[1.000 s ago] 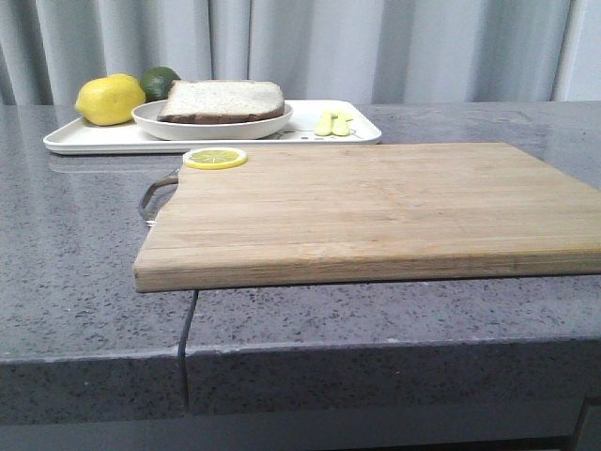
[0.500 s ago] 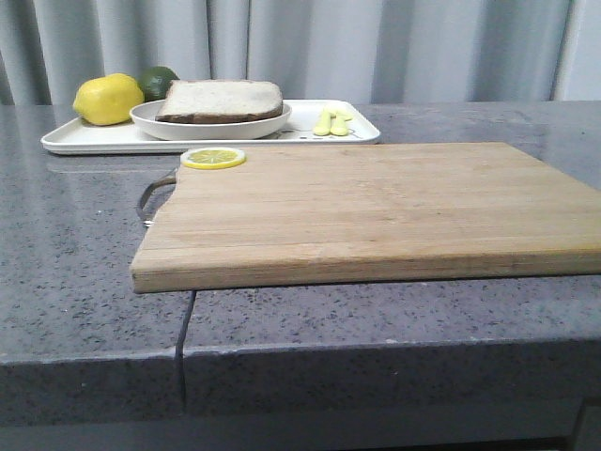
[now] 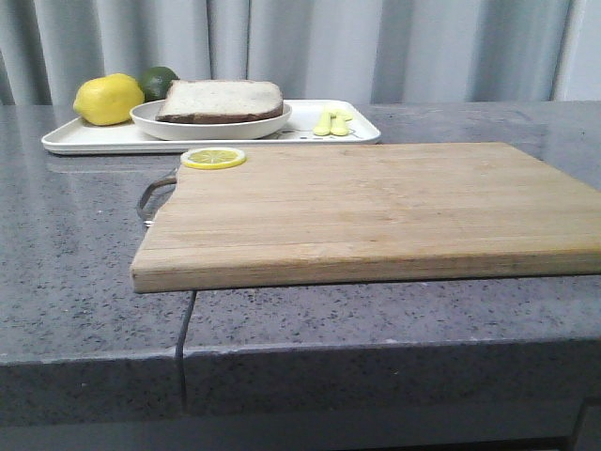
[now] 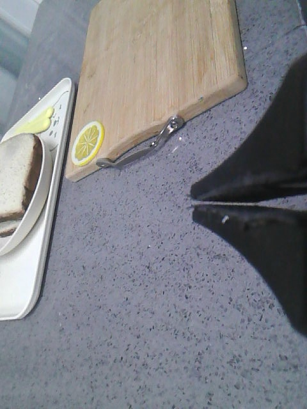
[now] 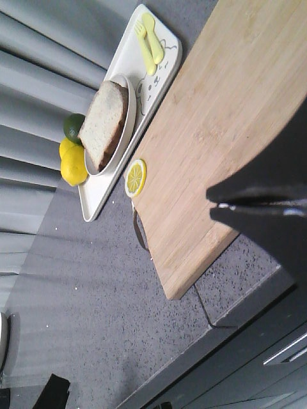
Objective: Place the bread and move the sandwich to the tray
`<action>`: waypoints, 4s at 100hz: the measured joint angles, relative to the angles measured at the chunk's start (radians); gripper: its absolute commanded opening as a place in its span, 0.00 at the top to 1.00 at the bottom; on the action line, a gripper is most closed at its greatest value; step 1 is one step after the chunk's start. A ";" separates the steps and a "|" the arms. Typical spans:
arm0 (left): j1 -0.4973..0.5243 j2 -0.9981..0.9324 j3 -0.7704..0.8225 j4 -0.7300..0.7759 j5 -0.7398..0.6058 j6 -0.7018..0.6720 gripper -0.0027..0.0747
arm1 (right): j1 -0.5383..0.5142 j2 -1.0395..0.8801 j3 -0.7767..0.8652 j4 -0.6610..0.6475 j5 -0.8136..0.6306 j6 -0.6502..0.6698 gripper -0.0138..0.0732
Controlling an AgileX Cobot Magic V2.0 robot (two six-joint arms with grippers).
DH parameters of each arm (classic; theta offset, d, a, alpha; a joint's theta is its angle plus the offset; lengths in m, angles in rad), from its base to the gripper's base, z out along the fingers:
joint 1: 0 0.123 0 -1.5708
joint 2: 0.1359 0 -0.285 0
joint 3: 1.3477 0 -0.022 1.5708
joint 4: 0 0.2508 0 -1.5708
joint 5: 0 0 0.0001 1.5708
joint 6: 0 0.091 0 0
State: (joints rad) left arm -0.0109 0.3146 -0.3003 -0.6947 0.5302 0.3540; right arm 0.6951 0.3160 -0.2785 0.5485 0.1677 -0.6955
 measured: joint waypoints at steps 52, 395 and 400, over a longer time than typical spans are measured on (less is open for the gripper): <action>0.000 -0.314 0.301 0.453 -0.549 -0.165 0.99 | 0.000 0.000 0.000 0.000 0.000 0.000 0.92; 0.000 -0.320 0.301 0.591 -0.203 -0.442 0.99 | -0.644 -0.326 0.301 -0.694 0.209 0.924 0.92; 0.000 -0.320 0.301 0.592 -0.203 -0.442 0.99 | -0.644 -0.326 0.301 -0.694 0.209 0.924 0.92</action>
State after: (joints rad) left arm -0.0109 -0.0058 0.0009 -0.1029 0.3268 -0.0885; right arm 0.0510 -0.0102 0.0227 -0.1453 0.3765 0.2289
